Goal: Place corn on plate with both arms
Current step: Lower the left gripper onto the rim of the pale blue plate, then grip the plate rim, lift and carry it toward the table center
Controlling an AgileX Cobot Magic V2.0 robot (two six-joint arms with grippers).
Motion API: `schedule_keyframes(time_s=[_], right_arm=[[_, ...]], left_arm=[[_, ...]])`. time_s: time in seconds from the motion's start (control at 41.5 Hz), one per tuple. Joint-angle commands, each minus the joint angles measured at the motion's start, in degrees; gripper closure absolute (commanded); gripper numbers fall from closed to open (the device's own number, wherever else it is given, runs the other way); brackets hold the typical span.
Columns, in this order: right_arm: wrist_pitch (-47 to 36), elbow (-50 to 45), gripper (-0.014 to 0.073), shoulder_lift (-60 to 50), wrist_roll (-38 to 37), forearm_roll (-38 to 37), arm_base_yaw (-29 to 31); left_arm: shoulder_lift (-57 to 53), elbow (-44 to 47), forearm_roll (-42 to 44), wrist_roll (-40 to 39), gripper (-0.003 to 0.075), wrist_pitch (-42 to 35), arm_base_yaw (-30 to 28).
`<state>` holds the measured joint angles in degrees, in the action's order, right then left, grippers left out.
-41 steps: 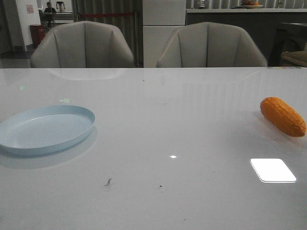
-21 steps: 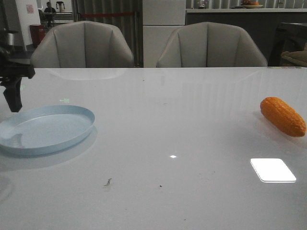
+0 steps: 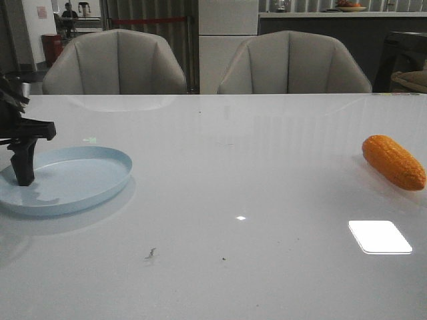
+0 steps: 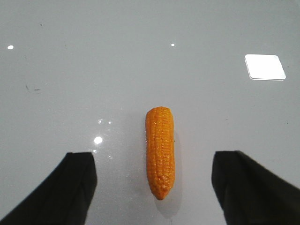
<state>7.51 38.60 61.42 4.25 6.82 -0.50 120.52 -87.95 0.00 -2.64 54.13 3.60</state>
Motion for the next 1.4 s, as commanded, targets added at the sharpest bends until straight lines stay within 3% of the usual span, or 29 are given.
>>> schedule_keyframes(time_s=[0.0,0.096,0.145,0.362,0.603,0.844,1.061,1.375], right_arm=[[-4.1,1.9,-0.0019,-0.9,0.2,0.1,0.2],[-4.1,1.9,-0.0019,-0.9,0.2,0.1,0.2],[-4.1,1.9,-0.0019,-0.9,0.2,0.1,0.2],[-4.0,1.9,-0.0019,-0.9,0.2,0.1,0.2],[-4.0,1.9,-0.0019,-0.9,0.2,0.1,0.2],[-4.0,1.9,-0.0019,-0.9,0.2,0.1,0.2],[-4.0,1.9,-0.0019,-0.9,0.2,0.1,0.2],[-4.0,1.9,-0.0019,-0.9,0.2,0.1,0.2]], left_arm=[[-2.0,-1.2,0.0,-0.3,0.0493,0.0,0.0],[-2.0,-1.2,0.0,-0.3,0.0643,0.0,0.0],[-2.0,-1.2,0.0,-0.3,0.0617,0.0,0.0],[-2.0,-1.7,0.9,-0.3,0.0628,1.3,0.0],[-2.0,-10.0,0.0,-0.3,0.0629,6.3,0.0],[-2.0,-22.2,-11.5,2.6,0.0629,9.0,0.4],[-2.0,-30.2,-17.6,2.6,0.0629,9.5,4.5],[-0.3,-31.1,-19.8,2.6,0.0629,9.1,13.7]])
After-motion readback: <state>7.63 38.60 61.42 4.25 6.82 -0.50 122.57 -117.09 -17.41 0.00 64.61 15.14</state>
